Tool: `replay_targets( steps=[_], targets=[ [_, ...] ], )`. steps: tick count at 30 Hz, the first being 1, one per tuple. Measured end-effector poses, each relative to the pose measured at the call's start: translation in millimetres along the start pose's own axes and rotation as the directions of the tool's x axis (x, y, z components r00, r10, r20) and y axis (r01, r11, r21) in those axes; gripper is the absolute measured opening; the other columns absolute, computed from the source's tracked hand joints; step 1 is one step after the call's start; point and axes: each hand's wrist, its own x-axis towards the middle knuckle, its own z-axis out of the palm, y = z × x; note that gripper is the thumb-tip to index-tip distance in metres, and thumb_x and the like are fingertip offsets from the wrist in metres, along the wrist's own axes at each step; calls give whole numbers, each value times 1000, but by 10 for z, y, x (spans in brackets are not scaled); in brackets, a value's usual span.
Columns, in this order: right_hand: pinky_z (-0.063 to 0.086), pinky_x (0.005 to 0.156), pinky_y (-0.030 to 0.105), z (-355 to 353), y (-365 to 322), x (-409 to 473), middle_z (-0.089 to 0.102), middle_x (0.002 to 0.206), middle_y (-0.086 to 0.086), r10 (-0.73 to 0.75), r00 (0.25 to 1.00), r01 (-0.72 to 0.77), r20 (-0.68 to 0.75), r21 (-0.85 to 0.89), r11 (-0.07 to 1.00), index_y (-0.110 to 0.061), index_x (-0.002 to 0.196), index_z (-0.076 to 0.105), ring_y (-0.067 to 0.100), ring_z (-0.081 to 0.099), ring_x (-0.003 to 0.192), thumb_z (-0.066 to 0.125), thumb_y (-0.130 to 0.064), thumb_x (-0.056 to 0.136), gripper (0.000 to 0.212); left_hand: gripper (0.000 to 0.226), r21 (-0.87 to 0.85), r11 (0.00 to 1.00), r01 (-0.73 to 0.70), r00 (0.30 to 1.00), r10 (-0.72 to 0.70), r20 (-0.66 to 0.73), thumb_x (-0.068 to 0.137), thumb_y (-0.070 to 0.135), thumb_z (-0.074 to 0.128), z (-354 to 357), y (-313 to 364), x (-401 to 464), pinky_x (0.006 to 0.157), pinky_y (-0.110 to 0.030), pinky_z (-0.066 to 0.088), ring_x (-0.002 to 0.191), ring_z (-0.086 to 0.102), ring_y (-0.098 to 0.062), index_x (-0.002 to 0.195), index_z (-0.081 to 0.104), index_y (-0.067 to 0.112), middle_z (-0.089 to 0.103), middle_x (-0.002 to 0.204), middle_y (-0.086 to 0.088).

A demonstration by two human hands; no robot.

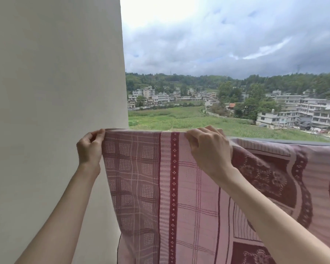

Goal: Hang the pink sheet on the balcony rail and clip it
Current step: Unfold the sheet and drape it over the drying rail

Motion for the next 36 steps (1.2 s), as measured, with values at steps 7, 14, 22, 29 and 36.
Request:
replay_targets(
  steps=[7,14,22,29,36],
  targets=[
    [33,96,48,-381,721,-409,66,117,2,-29,991,38,133,-64,997,-18,116,61,25,59,108,57,-44,87,39,27,118,958,261,902,-286,323,88,33,58,438,-381,-947,53,-18,50,61,61,-9,100,64,10,65,81,0],
    [38,92,49,-401,871,-435,68,105,7,-70,988,92,136,-162,982,-17,116,61,29,63,98,66,-42,79,45,10,18,991,130,926,-127,356,90,12,56,690,-203,-1174,76,-31,49,79,61,-15,87,66,13,70,78,6],
    [30,103,43,-479,1172,-687,63,116,10,-170,982,158,-78,-139,978,-11,122,58,30,58,111,60,-32,84,44,14,-27,997,77,971,-69,228,89,27,59,979,-270,-1676,76,-32,51,82,62,-20,93,64,15,67,89,-3],
    [17,110,56,-342,1368,-1784,27,153,9,-341,916,360,211,-60,931,-23,142,37,29,22,142,46,-58,85,67,49,97,965,245,834,-260,486,68,45,69,822,-1015,-2746,77,-27,54,91,68,-26,99,68,7,72,97,-11],
    [18,106,58,-51,1991,-3201,39,147,6,-160,674,351,721,-122,928,-24,134,49,27,19,140,50,-65,72,74,23,237,934,268,796,-353,492,77,23,73,819,-1388,-3570,62,-16,46,72,56,-14,89,69,4,62,80,-8]
  ],
)
